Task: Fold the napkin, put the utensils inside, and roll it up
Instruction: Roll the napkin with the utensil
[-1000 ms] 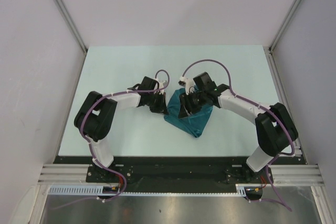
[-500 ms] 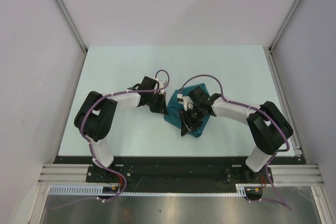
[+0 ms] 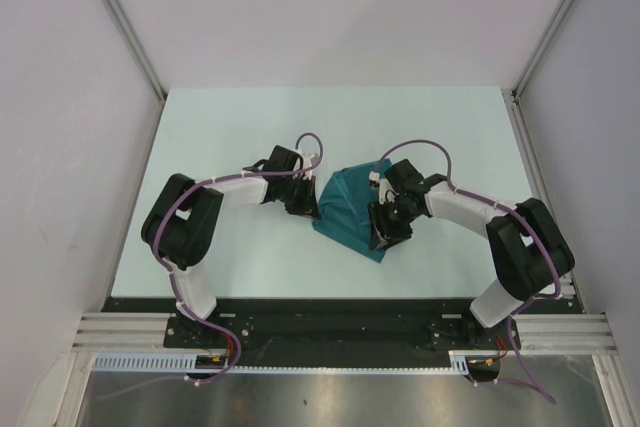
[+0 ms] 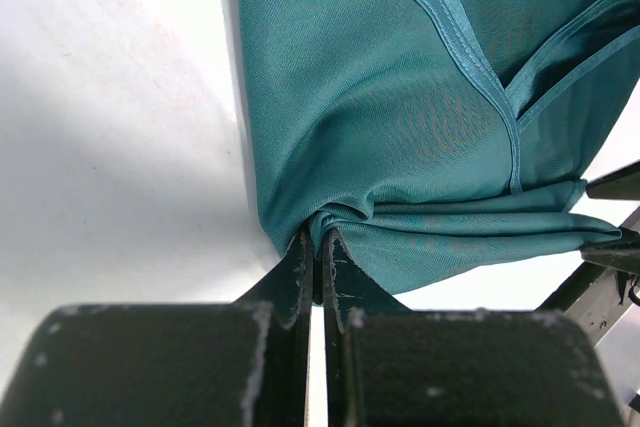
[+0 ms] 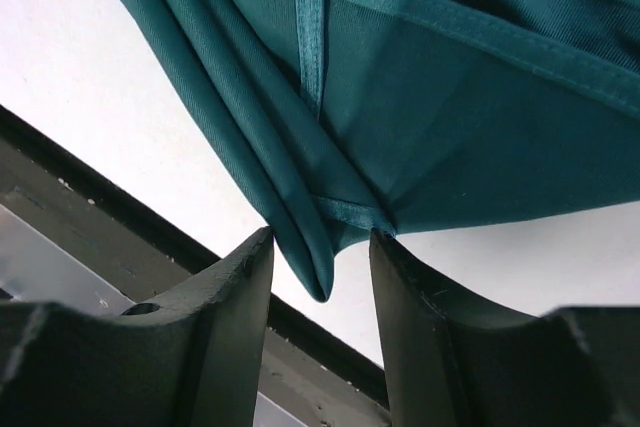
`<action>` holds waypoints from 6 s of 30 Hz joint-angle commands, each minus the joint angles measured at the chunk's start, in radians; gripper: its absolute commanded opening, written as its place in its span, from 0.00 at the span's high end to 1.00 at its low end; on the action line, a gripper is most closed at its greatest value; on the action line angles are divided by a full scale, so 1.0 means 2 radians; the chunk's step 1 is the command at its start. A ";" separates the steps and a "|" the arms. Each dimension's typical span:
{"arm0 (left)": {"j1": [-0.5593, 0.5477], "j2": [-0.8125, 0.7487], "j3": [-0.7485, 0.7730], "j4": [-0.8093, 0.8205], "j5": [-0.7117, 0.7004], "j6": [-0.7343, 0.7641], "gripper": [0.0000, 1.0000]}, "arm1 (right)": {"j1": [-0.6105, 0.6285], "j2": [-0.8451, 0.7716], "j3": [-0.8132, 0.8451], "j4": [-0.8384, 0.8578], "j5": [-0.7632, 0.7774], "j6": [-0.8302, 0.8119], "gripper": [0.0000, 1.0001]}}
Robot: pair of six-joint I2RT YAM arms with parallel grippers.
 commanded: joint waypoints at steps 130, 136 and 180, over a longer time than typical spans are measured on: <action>0.031 0.029 0.017 0.003 0.099 -0.033 1.00 | 0.189 0.090 0.005 0.252 0.190 -0.136 0.57; 0.036 0.001 0.012 0.027 0.096 -0.041 0.70 | 0.162 0.124 0.036 0.181 0.052 -0.121 0.80; -0.046 -0.191 -0.242 0.169 -0.081 -0.058 0.39 | 0.022 0.297 0.167 0.100 -0.340 0.001 1.00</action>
